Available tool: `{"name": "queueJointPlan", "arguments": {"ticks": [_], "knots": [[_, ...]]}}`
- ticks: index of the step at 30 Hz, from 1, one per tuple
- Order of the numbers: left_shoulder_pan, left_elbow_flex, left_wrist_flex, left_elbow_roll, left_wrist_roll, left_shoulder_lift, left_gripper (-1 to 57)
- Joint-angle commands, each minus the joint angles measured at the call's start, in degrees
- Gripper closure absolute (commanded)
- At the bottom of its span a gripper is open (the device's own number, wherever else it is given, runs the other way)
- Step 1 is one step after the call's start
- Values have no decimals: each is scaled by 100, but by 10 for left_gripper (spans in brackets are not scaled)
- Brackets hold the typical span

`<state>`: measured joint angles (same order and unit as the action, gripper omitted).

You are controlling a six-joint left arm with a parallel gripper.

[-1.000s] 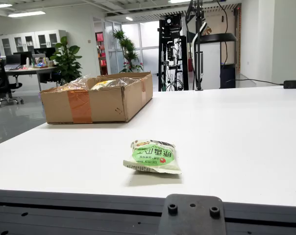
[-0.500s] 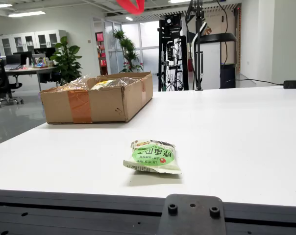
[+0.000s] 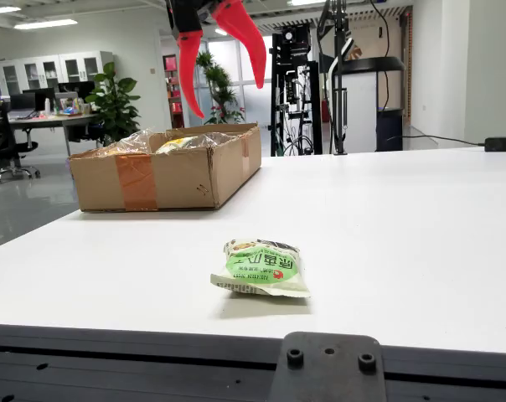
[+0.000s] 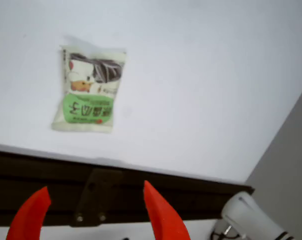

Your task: Grasp a snack and put it in the bin.

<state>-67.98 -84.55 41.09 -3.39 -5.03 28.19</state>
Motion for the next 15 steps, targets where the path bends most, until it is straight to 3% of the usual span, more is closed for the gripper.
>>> {"name": "queueJointPlan", "arguments": {"ticks": [1,15], "knots": [[-10,-5,-51,3,222,38,182],[-195,-7,-414,86,884,640,103]]}}
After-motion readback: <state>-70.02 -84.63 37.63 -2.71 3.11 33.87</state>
